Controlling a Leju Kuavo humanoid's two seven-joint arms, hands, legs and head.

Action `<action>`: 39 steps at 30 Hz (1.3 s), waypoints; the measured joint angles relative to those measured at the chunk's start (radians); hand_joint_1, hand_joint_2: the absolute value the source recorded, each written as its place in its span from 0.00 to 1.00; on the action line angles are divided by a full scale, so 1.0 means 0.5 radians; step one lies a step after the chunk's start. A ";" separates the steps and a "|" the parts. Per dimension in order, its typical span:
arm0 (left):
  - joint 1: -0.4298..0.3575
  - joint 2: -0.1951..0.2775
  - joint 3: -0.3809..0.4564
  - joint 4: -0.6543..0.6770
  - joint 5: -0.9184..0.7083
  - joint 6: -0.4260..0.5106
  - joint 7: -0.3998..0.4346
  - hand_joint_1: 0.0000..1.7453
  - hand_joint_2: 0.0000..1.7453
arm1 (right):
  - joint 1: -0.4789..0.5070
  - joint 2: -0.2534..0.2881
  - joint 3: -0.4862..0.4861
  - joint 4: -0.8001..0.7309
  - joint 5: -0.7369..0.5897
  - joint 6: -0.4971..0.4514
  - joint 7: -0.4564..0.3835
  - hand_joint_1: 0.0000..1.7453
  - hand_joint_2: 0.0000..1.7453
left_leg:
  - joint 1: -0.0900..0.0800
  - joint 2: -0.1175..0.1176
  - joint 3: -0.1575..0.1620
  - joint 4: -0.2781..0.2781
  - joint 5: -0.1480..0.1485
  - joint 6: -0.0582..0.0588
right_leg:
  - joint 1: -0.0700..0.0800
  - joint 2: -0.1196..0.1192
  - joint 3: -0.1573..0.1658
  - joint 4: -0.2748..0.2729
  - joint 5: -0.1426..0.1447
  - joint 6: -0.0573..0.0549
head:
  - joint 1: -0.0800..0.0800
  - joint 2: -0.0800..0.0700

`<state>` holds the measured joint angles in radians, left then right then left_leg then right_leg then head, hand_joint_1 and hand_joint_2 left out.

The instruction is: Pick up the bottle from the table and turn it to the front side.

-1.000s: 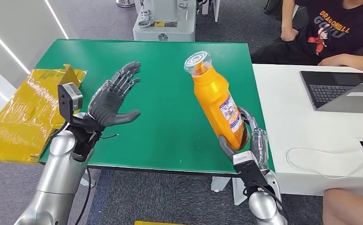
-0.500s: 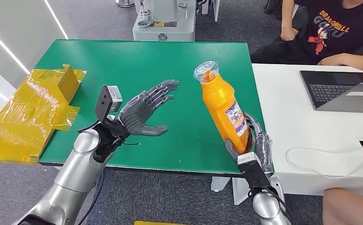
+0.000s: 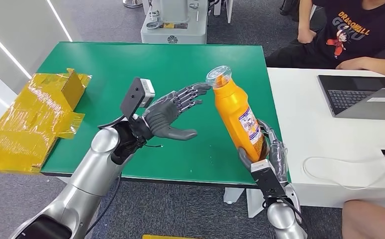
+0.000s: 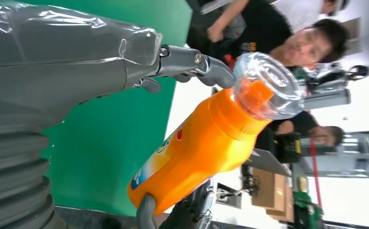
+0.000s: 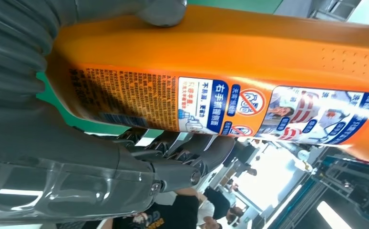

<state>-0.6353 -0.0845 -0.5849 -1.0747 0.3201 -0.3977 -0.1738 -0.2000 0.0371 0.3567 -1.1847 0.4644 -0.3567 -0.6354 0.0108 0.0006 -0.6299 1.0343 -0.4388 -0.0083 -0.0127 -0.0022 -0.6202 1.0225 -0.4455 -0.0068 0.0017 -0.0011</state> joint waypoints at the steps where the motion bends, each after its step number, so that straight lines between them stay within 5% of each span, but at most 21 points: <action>1: -0.017 -0.015 -0.015 0.030 0.005 0.020 0.018 0.00 1.00 | -0.012 0.000 0.004 0.012 -0.003 0.000 -0.003 1.00 1.00 | 0.000 0.000 0.000 0.000 0.000 0.000 | 0.000 0.000 0.000 0.000 0.000 0.000 | 0.000 0.000; 11: -0.132 -0.197 -0.050 0.261 0.138 0.297 0.059 0.00 1.00 | -0.282 0.032 0.113 0.184 -0.029 0.041 -0.052 1.00 1.00 | 0.000 0.000 0.000 0.000 0.000 0.000 | 0.000 -0.001 0.000 0.001 0.001 -0.001 | 0.000 0.000; 39: -0.138 -0.200 -0.051 0.375 0.187 0.377 0.021 0.00 1.00 | -0.396 0.059 0.259 0.283 -0.024 0.040 -0.091 1.00 1.00 | 0.000 -0.001 0.000 0.000 0.000 0.000 | 0.000 -0.001 0.000 0.001 0.000 0.000 | 0.000 0.000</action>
<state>-0.7042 -0.1843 -0.6104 -0.8873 0.4135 -0.2090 -0.1633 -0.3977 0.0668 0.4864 -1.0433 0.4523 -0.3368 -0.6809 0.0109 0.0002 -0.6302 1.0343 -0.4386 -0.0083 -0.0126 -0.0028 -0.6201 1.0229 -0.4452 -0.0069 0.0015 -0.0011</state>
